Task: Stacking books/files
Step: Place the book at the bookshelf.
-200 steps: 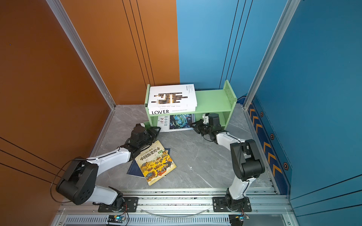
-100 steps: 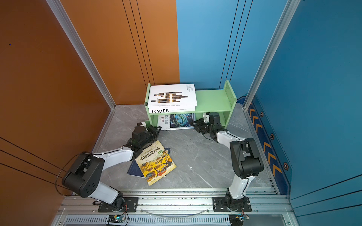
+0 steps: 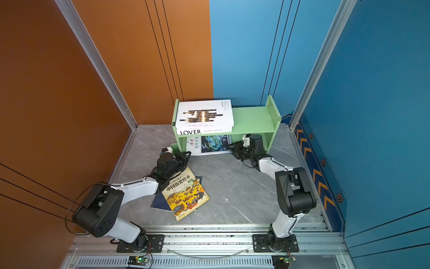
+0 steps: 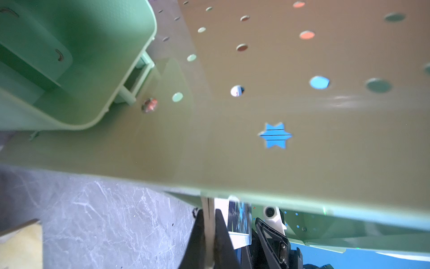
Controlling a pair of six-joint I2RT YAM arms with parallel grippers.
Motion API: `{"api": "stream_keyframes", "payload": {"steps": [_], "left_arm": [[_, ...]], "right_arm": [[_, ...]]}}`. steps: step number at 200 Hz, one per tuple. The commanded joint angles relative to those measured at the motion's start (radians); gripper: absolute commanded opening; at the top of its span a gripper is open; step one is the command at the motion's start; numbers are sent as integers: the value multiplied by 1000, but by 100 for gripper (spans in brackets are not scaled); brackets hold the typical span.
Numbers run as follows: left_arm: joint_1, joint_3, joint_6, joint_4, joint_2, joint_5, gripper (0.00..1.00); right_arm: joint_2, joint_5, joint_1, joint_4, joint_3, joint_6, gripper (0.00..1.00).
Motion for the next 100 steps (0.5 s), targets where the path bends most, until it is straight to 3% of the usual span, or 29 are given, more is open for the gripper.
{"api": "stream_keyframes", "payload": {"steps": [1,38,67,100], "left_arm": [[3,11,3,13,14,-51,0],[2,19,-7,35,34,-54,0],[4,42,-5,35,52,-36,0],[5,52,-12,36,64,-31,0]], "right_arm": [[-22,30,-4,-45,-24,-6,33],[-33,40,-5,-44,-46,-5,32],[-60,67,-8,-80,-67,-23,45],[-106,106,-22,-148,-85,-63,48]]}}
